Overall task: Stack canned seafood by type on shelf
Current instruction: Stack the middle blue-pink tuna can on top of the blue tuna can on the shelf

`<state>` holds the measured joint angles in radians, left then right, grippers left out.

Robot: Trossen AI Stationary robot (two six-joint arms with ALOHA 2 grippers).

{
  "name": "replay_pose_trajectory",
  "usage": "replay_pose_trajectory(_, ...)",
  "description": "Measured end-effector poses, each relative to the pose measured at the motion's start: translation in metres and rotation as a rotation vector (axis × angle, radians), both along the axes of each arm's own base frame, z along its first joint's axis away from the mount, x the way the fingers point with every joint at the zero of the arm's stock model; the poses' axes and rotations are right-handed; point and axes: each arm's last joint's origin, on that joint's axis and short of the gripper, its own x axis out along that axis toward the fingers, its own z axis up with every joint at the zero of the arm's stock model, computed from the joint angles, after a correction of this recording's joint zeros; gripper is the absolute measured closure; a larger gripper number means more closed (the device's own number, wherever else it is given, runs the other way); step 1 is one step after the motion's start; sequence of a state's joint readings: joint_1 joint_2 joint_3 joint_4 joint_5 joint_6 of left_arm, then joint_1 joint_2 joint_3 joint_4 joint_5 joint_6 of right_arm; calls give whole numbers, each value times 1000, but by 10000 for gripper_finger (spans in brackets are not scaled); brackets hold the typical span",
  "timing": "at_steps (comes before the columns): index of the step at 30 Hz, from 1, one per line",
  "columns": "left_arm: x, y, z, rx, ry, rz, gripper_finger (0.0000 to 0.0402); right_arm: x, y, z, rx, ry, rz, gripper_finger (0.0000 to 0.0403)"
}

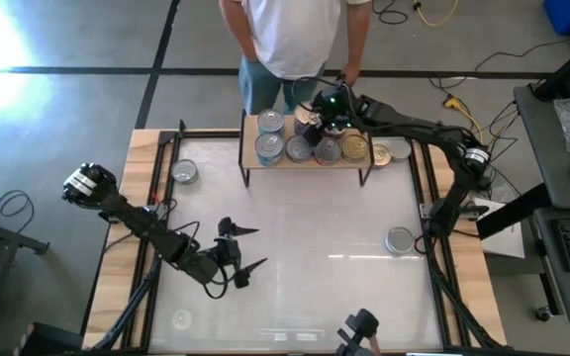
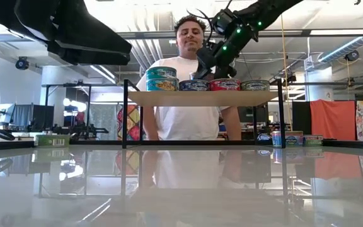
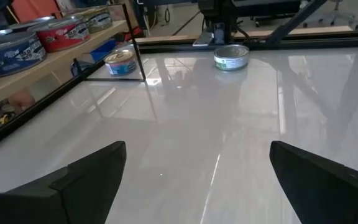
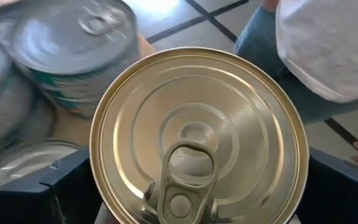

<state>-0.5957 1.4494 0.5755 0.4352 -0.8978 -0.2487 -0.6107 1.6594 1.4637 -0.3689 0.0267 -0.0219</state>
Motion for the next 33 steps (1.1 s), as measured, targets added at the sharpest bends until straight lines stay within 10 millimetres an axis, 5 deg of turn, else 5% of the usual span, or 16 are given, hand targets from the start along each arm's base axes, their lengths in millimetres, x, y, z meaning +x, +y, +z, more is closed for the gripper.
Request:
replay_pose_trajectory(6, -5, 4, 8, 108, 47, -29, 20, 2, -2, -4, -13, 15, -19, 4)
replay_pose_trajectory(9, -12, 24, 42, 203, 76, -47, 24, 2, -2, -5, 6, 10, -30, 4)
replay_pose_trajectory(18, -44, 140, 160, 247, -82, -116, 41, 1, -1, -7, 22, 21, -40, 3)
replay_pose_trajectory(27, -33, 264, 213, 216, -49, -121, 67, 3, -2, -9, 38, 9, -49, 3)
replay_pose_trajectory(33, -9, 326, 217, 65, -21, -36, 91, 6, 0, -13, 35, 20, 27, 3)
